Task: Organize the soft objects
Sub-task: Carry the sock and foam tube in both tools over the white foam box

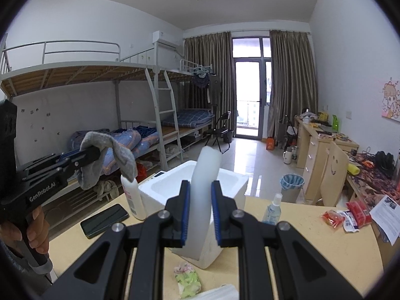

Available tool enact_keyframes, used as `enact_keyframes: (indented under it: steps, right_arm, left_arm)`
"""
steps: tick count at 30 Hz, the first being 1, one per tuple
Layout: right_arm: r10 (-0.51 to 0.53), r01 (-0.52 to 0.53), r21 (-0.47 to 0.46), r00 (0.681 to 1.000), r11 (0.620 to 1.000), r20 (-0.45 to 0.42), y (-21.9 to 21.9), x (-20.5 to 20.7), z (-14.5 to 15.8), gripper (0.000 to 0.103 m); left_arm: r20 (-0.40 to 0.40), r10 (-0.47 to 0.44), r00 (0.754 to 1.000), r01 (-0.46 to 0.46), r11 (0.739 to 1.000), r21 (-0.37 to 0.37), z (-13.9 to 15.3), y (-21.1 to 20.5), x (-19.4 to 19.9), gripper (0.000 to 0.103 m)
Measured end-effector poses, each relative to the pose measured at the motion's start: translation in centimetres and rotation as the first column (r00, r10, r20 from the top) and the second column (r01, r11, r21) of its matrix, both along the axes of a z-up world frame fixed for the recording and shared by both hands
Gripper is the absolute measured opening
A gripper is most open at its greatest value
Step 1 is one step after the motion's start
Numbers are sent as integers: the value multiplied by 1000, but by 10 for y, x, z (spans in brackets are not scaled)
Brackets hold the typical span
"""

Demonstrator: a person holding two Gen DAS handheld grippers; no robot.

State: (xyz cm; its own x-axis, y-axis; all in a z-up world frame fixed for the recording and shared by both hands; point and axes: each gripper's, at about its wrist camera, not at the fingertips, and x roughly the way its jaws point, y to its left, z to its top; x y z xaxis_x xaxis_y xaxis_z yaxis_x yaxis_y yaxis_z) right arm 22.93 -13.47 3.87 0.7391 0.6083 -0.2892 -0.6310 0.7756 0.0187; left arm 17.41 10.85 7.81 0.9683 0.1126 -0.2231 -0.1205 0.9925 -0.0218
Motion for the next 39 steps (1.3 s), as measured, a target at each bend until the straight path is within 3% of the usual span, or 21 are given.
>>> enact_keyframes:
  steps: [23,39]
  right_arm:
    - [60,-62,-40,997,997,-53,39,58,-3,20]
    - [-67,65,-38,996,997,-63,6,58,-2,20]
  left_arm:
    - [-84,-12,996,12,1000,1,-7,6,80,12]
    - [-139,-129,982,129,992,-10,-14,-19,113,12]
